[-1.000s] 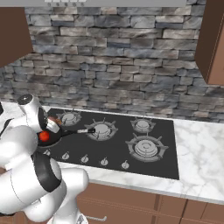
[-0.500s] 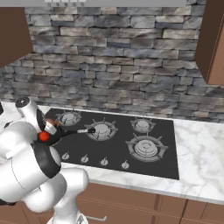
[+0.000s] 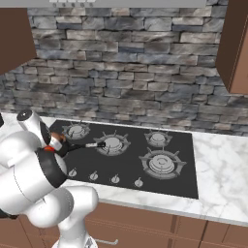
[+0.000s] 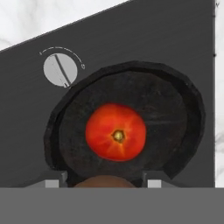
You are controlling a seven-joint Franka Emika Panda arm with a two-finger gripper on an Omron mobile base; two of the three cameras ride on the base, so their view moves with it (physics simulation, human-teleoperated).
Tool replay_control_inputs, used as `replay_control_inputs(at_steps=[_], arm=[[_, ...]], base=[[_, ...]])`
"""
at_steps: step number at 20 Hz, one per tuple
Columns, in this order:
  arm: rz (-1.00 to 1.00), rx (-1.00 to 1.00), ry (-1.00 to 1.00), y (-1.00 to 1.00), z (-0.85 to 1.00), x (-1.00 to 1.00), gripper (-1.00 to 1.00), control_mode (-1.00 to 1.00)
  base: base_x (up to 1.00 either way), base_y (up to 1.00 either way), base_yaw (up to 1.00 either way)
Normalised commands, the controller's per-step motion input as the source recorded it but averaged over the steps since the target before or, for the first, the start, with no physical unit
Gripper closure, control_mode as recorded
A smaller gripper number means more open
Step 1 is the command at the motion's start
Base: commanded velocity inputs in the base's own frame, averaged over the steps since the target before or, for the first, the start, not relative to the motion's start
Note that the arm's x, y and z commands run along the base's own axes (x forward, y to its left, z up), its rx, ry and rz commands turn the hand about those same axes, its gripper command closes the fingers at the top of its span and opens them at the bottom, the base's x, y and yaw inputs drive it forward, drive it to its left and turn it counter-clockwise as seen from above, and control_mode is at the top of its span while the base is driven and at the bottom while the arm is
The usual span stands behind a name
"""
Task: Place the pan on the front left burner on the stove. Then place the tomato and the onion in the pan and turn on the front left burner.
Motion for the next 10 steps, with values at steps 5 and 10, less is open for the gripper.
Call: replay_control_inputs(at_steps=[5,10], arm=[[-0.01,0.0,0.0,0.0,-0.15,0.0,1.0,-1.0],[-0.01,0.0,0.0,0.0,-0.14,0.03,1.0,-1.0]], base=[[0.0,0.0,0.0],[0.0,0.0,0.0]])
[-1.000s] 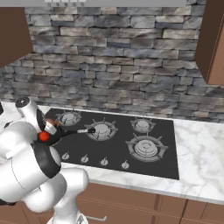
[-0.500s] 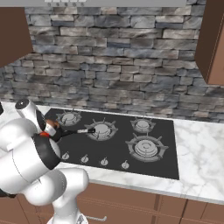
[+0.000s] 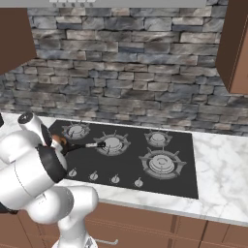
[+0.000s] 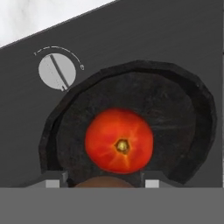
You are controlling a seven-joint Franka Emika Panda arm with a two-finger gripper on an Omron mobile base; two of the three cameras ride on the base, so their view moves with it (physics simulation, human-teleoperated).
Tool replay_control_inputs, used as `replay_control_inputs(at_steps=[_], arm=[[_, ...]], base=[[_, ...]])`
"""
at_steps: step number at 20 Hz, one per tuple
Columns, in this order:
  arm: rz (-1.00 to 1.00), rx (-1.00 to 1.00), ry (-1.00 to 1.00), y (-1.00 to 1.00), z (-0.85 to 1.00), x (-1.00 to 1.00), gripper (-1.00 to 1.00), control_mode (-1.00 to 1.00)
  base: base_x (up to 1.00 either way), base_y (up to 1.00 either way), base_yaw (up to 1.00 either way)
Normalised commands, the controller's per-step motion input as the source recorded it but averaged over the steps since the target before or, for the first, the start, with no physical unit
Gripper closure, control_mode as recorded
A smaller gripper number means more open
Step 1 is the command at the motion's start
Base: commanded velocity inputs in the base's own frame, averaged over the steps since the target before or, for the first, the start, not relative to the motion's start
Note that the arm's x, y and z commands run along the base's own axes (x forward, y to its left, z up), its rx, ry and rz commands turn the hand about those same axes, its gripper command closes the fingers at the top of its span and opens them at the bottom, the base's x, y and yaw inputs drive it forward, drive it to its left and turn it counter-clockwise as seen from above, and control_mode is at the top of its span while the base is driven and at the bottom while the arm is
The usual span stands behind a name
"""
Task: Place the pan on the front left burner on the stove. Then place the tomato and the onion in the pan and turn on the front left burner.
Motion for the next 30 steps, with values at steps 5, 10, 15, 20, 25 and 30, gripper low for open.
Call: replay_control_inputs(at_steps=[5,10,15,20,25,30], arm=[[0.0,0.0,0.0,0.0,-0.12,0.0,1.0,-1.0],[0.0,0.0,0.0,0.0,-0.14,0.0,1.0,-1.0],[0.0,0.0,0.0,0.0,-0.15,0.0,1.0,-1.0],[0.0,0.0,0.0,0.0,-0.07,0.0,1.0,-1.0],[-0.01,0.0,0.0,0.0,0.09,-0.04,-1.0,-1.0],[-0.03,0.05,0.0,-0.01,0.66,-0.5,-1.0,-1.0]], base=[[0.0,0.0,0.0],[0.0,0.0,0.0],[0.0,0.0,0.0],[0.0,0.0,0.0],[0.0,0.0,0.0],[0.0,0.0,0.0]])
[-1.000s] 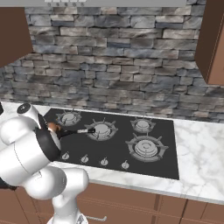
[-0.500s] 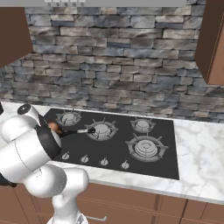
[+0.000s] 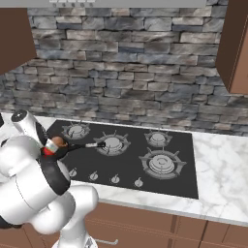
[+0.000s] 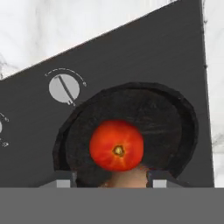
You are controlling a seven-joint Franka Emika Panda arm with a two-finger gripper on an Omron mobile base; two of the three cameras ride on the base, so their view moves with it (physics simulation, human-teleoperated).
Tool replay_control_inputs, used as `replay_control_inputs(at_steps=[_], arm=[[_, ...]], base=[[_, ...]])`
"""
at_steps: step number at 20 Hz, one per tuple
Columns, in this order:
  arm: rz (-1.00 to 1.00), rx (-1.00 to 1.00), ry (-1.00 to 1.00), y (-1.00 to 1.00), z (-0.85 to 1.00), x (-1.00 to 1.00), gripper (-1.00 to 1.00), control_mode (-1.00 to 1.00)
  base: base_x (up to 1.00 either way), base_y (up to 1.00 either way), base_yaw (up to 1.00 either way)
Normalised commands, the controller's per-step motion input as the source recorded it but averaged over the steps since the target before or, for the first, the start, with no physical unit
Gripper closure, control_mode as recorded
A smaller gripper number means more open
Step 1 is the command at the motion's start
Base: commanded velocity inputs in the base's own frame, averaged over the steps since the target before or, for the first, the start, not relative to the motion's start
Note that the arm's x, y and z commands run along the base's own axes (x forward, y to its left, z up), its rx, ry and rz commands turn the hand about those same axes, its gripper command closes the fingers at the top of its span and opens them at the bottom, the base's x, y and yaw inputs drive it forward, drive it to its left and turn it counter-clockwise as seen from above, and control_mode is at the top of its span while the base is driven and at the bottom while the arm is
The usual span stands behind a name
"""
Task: Place the pan on the front left burner on the stove. Then place the tomato and the onion in the pan and turn on the front left burner.
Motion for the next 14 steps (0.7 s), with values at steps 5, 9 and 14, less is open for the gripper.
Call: replay_control_inputs(at_steps=[5,9,14], arm=[[-0.02,0.08,0.0,-0.1,0.88,-0.71,-1.0,-1.0],[0.0,0.11,0.0,-0.25,0.89,-0.49,-1.0,-1.0],[0.0,0.08,0.16,-0.26,0.4,-0.06,-1.0,-1.0]], base=[[0.0,0.0,0.0],[0.0,0.0,0.0],[0.0,0.0,0.0]])
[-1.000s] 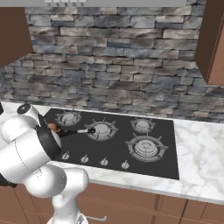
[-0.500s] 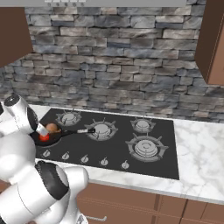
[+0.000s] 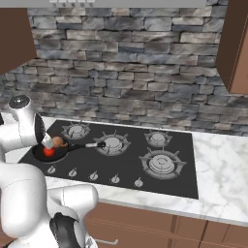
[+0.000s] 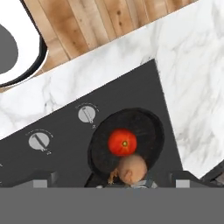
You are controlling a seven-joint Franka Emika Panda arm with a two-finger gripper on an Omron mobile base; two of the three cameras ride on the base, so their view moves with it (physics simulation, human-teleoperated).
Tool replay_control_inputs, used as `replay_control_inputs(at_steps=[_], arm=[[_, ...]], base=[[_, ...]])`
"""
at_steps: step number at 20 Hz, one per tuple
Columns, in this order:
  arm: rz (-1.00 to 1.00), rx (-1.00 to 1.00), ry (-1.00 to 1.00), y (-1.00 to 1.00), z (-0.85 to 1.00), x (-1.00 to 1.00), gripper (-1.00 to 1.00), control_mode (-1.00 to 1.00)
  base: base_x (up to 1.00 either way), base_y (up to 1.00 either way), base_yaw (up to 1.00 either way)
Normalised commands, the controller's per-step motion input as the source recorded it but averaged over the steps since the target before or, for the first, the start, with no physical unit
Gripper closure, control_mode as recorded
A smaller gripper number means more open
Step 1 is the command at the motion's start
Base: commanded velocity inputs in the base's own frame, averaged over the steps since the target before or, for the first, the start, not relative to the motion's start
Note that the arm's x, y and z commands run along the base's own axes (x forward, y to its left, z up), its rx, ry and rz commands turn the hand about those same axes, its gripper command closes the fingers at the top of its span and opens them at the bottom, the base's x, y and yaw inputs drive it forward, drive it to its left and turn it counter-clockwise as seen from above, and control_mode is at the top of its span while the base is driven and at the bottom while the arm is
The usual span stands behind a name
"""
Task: Place the pan on the front left burner on the stove. Then place the tomato and the onion in the pan and turn on the front left burner.
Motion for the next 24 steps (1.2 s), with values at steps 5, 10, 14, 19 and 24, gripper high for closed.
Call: replay_control_inputs(at_steps=[5,10,14,19,24], arm=[[0.0,0.0,0.19,0.0,-0.05,-0.04,-1.0,-1.0],[0.0,0.0,0.03,0.0,-0.21,-0.39,-1.0,-1.0],[0.0,-0.04,0.0,0.0,-0.23,-0.83,-1.0,-1.0],[0.0,-0.01,0.0,-0.08,-0.2,-0.67,-1.0,-1.0],[0.0,0.0,-0.04,-0.14,-0.21,-0.47,-1.0,-1.0]], base=[[0.0,0.0,0.0],[0.0,0.0,0.0],[0.0,0.0,0.0],[0.0,0.0,0.0],[0.0,0.0,0.0]])
